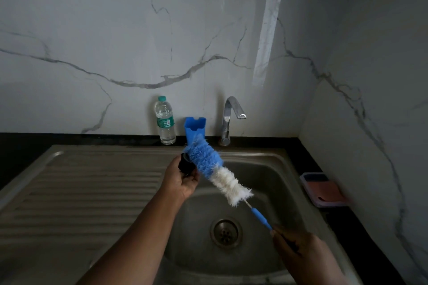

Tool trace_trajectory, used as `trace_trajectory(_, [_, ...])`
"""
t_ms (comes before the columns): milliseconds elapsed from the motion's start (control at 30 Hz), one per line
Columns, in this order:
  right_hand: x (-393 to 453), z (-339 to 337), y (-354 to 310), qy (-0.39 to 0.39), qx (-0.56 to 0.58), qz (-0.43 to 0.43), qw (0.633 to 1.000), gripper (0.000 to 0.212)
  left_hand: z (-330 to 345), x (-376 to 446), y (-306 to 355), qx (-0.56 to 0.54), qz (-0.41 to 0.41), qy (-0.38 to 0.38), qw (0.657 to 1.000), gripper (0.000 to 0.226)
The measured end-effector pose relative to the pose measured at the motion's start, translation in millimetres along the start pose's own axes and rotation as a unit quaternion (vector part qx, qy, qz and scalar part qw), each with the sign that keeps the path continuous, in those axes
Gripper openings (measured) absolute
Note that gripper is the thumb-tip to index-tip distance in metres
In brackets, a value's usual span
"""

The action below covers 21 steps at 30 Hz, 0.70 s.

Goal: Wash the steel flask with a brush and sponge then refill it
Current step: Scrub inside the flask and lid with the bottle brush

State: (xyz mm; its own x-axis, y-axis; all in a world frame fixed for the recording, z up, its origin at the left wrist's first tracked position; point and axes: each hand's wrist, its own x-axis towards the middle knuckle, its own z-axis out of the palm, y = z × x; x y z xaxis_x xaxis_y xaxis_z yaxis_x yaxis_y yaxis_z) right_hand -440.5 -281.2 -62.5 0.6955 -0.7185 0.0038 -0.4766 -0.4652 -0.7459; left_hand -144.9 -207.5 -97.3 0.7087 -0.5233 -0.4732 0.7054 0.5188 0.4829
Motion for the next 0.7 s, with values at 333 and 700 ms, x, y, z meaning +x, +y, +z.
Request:
trace_trajectory(333, [-3,-5,-5,-0.006,-0.014,0.015,1.000,0.026,-6,0,5,0.009,-0.013,-0.021,1.000,0.046])
trace_trajectory(700, [-2,-8,-9,0.003,0.003,-0.005,1.000,0.034,-26,-11,14,0.062,-0.005,-0.035,0.997,0.039])
